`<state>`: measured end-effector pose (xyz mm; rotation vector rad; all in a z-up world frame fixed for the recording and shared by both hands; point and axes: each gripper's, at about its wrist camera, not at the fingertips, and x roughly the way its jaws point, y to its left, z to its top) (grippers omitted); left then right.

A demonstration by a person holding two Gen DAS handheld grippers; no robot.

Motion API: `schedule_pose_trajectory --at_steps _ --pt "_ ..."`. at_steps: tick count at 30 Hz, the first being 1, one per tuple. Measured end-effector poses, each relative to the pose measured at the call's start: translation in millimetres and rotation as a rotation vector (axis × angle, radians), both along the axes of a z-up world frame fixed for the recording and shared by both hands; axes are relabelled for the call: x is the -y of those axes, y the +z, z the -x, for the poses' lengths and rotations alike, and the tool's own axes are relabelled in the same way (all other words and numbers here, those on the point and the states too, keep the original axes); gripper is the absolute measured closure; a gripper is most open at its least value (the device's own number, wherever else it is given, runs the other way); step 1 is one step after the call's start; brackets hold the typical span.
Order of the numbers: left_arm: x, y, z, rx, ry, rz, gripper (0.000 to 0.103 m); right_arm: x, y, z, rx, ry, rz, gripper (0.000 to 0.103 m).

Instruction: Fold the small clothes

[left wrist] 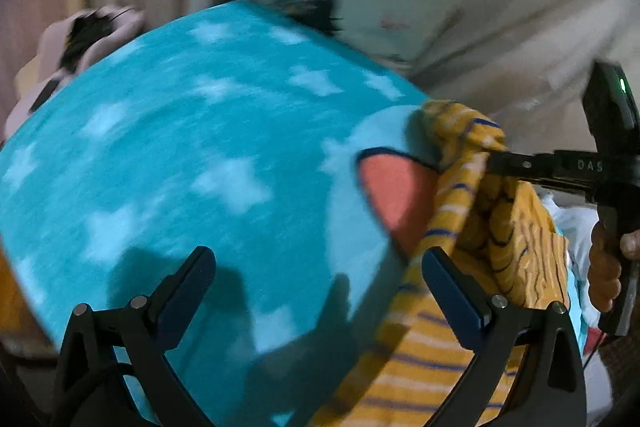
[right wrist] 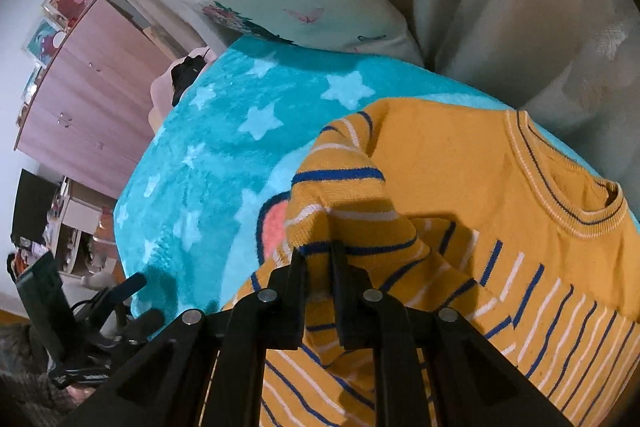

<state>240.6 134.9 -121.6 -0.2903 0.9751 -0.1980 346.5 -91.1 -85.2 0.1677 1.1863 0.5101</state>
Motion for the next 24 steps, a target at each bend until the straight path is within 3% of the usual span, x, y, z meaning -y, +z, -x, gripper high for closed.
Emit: schedule_pose_trajectory --at_steps 3,4,5,6,7,8,9,11,14,18,21,24 --pt "35 -6 -22 0.04 -0.108 -0.092 0.0 -10 0 -4 -0.007 0.032 0.007 0.092" --pt "42 -8 -28 0.037 -0.134 -0.108 0.005 -12 0 -5 -0.009 0.039 0.007 0.092" --pt "47 -11 -33 0.027 -0.156 -0.112 0.03 -14 2 -5 -0.01 0.045 0.007 0.092" --pt "50 -15 -40 -0.006 -0.175 -0.112 0.047 -15 3 -6 -0.011 0.056 0.01 0.092" --pt "48 -21 -46 -0.056 -0.195 -0.086 0.075 -18 5 -7 -0.013 0.075 0.017 0.092" --pt "45 -24 -49 -0.082 -0.202 -0.043 0.085 -19 7 -7 -0.012 0.09 0.025 0.092" --pt "37 -27 -50 -0.1 -0.189 0.015 0.086 -20 9 -8 -0.003 0.105 0.043 0.092" --pt "30 -30 -49 -0.101 -0.132 -0.042 0.1 -16 14 -12 0.023 0.1 0.084 0.096" --pt "21 -34 -48 -0.107 -0.096 -0.068 0.101 10 19 -29 0.051 0.002 0.099 0.097" --pt "8 -35 -44 -0.111 -0.063 -0.084 0.101 48 -3 -67 0.101 -0.247 0.324 0.096" --pt "4 -37 -42 -0.111 -0.061 -0.102 0.101 61 -43 -86 0.005 -0.322 0.441 0.095" --pt "5 -33 -37 -0.095 -0.069 -0.111 0.099 74 -45 -77 0.016 -0.386 0.38 0.089"
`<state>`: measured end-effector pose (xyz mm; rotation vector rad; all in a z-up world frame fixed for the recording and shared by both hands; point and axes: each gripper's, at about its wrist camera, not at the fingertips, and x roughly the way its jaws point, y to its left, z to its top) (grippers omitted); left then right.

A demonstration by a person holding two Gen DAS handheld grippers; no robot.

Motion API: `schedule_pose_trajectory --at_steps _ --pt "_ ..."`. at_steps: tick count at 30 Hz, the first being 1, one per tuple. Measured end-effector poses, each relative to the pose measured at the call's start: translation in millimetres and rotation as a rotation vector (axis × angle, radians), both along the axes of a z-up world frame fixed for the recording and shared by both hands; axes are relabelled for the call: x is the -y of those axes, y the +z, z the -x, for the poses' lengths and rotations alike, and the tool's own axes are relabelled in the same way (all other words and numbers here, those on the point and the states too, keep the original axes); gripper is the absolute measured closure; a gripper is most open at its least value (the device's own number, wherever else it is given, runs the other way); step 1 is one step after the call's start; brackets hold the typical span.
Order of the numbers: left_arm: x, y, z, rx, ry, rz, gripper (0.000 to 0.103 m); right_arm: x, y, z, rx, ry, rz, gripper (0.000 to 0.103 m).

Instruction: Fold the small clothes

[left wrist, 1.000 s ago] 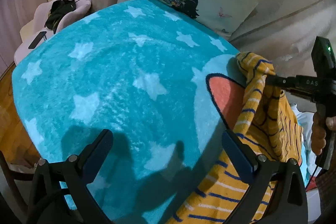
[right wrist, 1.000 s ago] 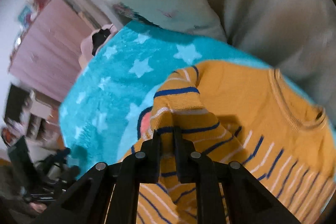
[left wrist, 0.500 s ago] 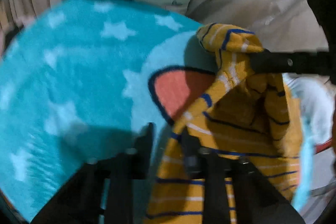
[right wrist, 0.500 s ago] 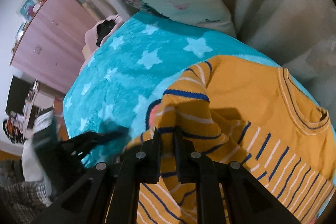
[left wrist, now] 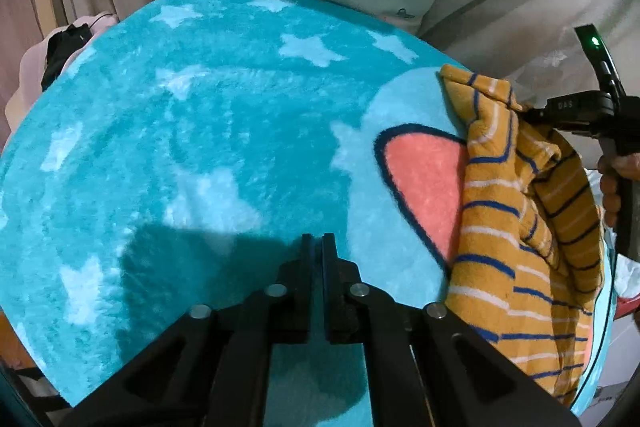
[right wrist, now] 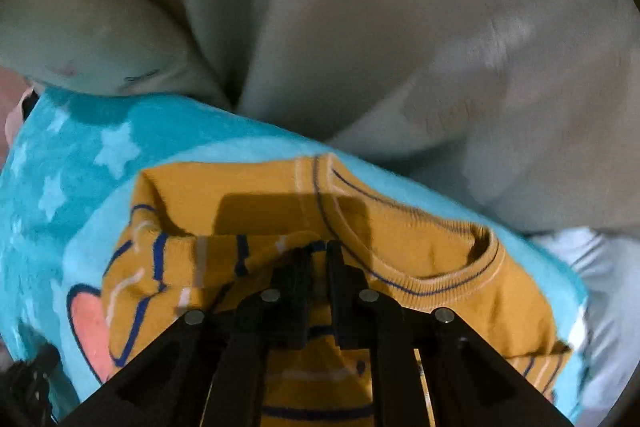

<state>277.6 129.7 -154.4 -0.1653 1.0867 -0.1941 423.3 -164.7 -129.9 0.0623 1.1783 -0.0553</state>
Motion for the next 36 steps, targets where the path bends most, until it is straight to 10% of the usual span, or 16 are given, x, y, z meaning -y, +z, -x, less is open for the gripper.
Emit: schedule_pose_trajectory --at_steps 5,17,24,25,26,28,36 --pt "6 8 5 0.024 -0.016 0.037 0.063 48 42 53 0.128 -0.118 -0.136 0.056" --pt "75 33 -29 0.086 -0.184 0.105 0.039 132 16 211 0.056 -0.299 -0.221 0.046" --pt "161 22 -55 0.221 -0.441 -0.178 0.034 118 -24 213 -0.001 -0.253 -0.263 0.046" --pt "168 14 -60 0.198 -0.457 -0.2 0.045 110 -27 212 -0.007 -0.23 -0.245 0.046" --pt "172 6 -66 0.159 -0.463 -0.21 0.079 105 -26 212 -0.011 -0.216 -0.228 0.064" --pt "163 3 -79 0.092 -0.402 -0.156 0.085 101 -18 215 -0.01 -0.189 -0.237 0.088" --pt "108 49 -75 0.136 -0.237 -0.103 0.102 149 63 233 0.226 -0.27 -0.183 0.091"
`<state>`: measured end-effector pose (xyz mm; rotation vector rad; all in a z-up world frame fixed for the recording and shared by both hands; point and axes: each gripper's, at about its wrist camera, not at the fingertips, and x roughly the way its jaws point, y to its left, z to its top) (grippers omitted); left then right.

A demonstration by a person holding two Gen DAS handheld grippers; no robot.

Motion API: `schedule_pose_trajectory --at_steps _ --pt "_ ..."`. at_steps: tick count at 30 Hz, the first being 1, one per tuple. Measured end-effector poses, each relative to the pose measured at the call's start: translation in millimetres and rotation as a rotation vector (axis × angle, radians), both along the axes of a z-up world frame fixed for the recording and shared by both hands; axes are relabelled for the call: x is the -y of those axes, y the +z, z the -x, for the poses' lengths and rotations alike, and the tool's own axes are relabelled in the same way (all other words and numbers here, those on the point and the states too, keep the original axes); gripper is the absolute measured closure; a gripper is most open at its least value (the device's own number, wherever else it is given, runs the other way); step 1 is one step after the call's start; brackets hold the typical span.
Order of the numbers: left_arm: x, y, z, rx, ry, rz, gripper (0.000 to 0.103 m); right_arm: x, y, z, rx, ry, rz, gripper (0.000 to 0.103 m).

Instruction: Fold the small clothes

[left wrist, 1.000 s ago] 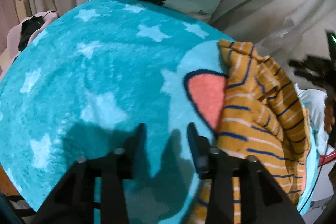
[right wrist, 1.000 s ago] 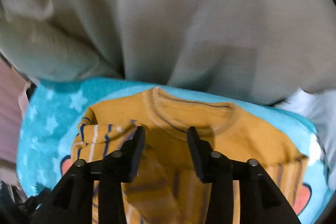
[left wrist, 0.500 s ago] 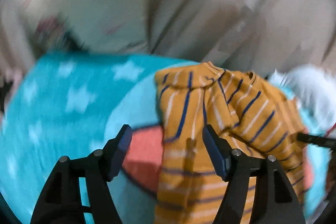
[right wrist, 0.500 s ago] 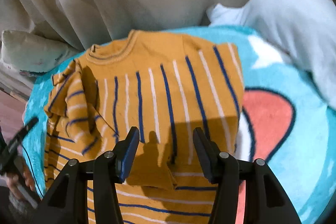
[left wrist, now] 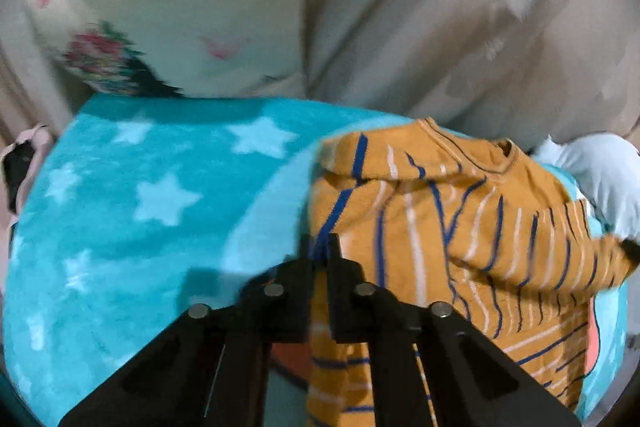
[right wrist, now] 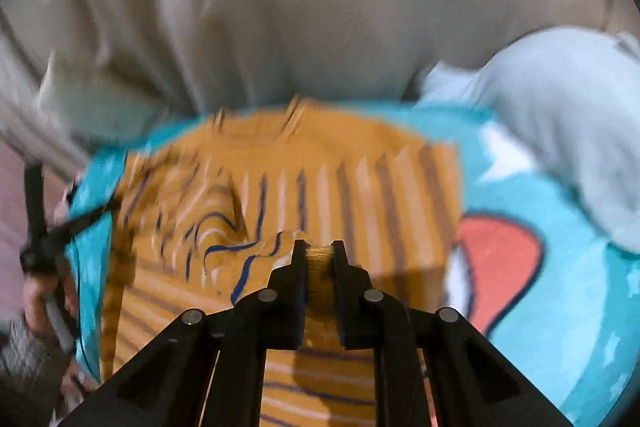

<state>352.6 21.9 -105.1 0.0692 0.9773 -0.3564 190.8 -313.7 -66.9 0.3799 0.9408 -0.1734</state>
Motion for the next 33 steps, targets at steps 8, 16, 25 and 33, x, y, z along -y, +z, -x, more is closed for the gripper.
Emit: schedule_pose_trajectory --at_steps 8,16,25,33 --pt "-41 -18 12 -0.024 0.086 -0.086 0.102 34 -46 -20 -0.158 -0.125 0.123 0.074" --pt "-69 -5 56 -0.035 0.153 0.051 0.085 -83 -13 -87 -0.045 0.263 0.073 0.056" --pt "-90 -9 101 -0.04 0.204 0.122 0.073 -219 -55 -208 -0.151 0.598 -0.114 0.057" --pt "-124 -29 109 -0.101 0.257 0.135 0.072 -198 -62 -288 -0.139 0.325 0.079 0.057"
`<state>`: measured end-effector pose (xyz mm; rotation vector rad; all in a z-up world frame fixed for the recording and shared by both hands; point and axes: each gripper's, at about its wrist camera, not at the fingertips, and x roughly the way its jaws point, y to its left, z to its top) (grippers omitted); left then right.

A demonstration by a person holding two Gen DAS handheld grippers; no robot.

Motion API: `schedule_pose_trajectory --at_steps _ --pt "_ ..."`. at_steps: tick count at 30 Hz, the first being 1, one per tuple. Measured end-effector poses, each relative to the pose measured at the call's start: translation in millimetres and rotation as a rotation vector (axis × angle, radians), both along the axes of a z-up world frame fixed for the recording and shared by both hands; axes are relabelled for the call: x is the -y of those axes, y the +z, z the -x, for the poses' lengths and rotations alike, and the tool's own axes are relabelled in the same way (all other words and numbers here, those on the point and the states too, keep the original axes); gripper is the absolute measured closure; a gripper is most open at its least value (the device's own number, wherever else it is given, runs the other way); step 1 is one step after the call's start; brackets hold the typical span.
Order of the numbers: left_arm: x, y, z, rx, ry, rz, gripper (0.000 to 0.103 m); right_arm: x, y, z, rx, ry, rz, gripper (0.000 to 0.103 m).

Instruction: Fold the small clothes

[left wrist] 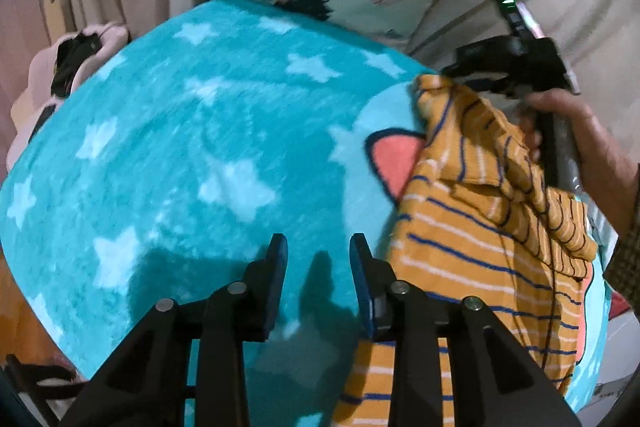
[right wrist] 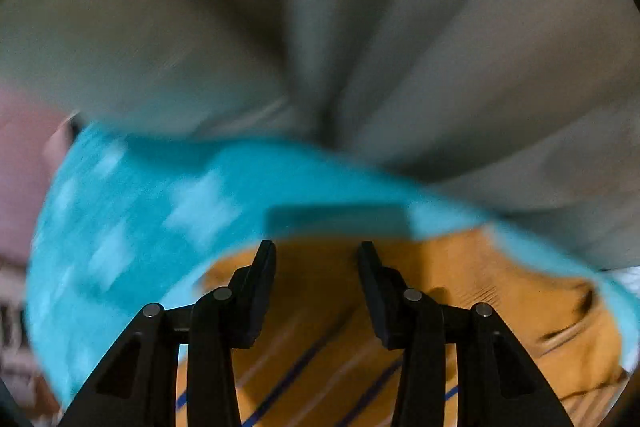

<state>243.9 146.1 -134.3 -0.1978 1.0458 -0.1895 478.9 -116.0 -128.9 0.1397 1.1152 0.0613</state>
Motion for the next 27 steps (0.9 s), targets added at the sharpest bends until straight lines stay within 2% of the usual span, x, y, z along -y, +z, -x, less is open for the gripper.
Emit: schedule_pose_trajectory --at_steps 3,4,6,8,11,14,15,16,17,19,22,27 --pt "-10 -3 0 -0.019 0.029 0.036 0.07 21 24 26 0.06 -0.04 -0.086 0.057" --pt "-12 -4 0 -0.026 0.032 0.043 0.065 28 32 45 0.074 -0.042 -0.116 0.056" --pt "-15 -5 0 -0.029 0.04 0.057 0.063 36 35 79 0.064 -0.032 -0.148 0.056" --pt "-15 -6 1 -0.035 0.037 0.061 0.063 49 29 121 0.037 -0.021 -0.151 0.056" --pt "-10 -12 2 -0.052 0.022 0.061 0.062 86 11 183 -0.007 -0.07 -0.182 0.056" --pt "1 -20 5 -0.073 -0.008 0.046 0.062 146 -15 218 -0.079 -0.202 -0.173 0.059" --pt "3 -22 6 -0.077 -0.015 0.039 0.062 167 -18 228 -0.076 -0.259 -0.128 0.061" --pt "5 -23 7 -0.079 -0.022 0.034 0.062 194 -16 243 -0.076 -0.361 -0.033 0.061" --pt "7 -23 8 -0.077 -0.03 0.029 0.062 208 -11 252 -0.062 -0.416 -0.009 0.061" --pt "10 -20 11 -0.072 -0.044 0.029 0.062 237 4 275 -0.002 -0.502 -0.072 0.06" --pt "15 -18 12 -0.076 -0.05 0.042 0.061 246 14 289 0.018 -0.503 -0.047 0.057" --pt "23 -14 17 -0.083 -0.058 0.067 0.061 236 -1 283 -0.011 -0.458 -0.062 0.056"
